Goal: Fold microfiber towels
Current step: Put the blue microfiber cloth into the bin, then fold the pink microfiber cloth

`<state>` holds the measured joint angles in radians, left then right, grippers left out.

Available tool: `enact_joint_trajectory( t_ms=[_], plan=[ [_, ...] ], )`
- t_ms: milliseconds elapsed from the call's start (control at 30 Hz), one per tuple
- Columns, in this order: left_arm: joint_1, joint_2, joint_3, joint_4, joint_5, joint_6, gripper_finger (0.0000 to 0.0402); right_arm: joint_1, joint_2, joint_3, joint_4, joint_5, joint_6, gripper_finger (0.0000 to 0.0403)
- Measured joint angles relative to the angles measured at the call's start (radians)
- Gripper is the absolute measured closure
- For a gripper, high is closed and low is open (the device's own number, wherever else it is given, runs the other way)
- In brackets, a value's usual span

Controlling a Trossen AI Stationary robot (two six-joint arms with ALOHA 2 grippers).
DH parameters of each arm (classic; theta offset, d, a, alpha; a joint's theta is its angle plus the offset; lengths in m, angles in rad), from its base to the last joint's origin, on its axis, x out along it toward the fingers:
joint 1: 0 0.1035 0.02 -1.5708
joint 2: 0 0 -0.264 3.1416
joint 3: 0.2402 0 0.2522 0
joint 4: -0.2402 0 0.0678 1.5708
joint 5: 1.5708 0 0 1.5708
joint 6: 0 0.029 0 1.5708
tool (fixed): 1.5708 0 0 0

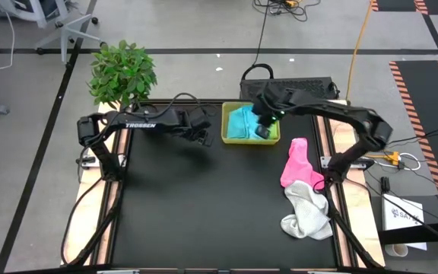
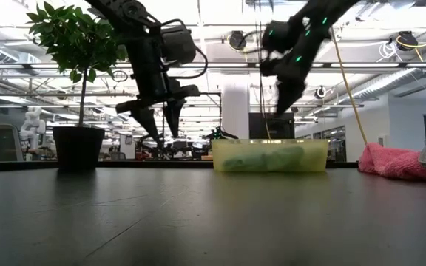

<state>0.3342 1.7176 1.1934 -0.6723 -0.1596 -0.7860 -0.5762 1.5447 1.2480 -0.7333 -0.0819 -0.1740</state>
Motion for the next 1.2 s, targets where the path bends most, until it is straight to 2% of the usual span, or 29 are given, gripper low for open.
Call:
enact_joint_trajectory(
  t_ms=[133, 267, 400, 500, 633, 800, 1000, 1200],
  plan=[
    [-0.018, 0.000, 0.000, 0.000, 0.002, 0.027, 0.0165, 0.034, -0.124, 0.000, -0.198, 0.097, 0.075, 0.0403],
    [-0.023, 0.000, 0.000, 0.004, 0.002, 0.048, 0.0165, 0.012, -0.203, 0.000, -0.365, 0.107, 0.203, 0.0395],
    [-0.023, 0.000, 0.000, 0.026, 0.002, 0.062, 0.0165, -0.012, -0.250, -0.001, -0.482, 0.115, 0.296, 0.0366],
    [-0.023, 0.000, 0.000, 0.039, 0.002, 0.074, 0.0165, -0.024, -0.273, -0.031, -0.503, 0.137, 0.382, 0.0334],
    [-0.023, 0.000, 0.000, 0.039, 0.002, 0.076, 0.0165, -0.036, -0.305, -0.145, -0.502, 0.134, 0.545, 0.0292],
    [-0.023, 0.000, 0.000, 0.039, 0.002, 0.088, 0.0165, -0.044, -0.346, -0.338, -0.451, 0.129, 0.677, 0.0258],
    [-0.022, 0.000, 0.000, 0.039, 0.002, 0.094, 0.0165, -0.066, -0.385, -0.532, -0.308, 0.104, 0.736, 0.0242],
    [-0.022, 0.000, 0.000, 0.040, 0.003, 0.090, 0.0165, -0.094, -0.391, -0.646, -0.092, 0.103, 0.734, 0.0242]
  ],
)
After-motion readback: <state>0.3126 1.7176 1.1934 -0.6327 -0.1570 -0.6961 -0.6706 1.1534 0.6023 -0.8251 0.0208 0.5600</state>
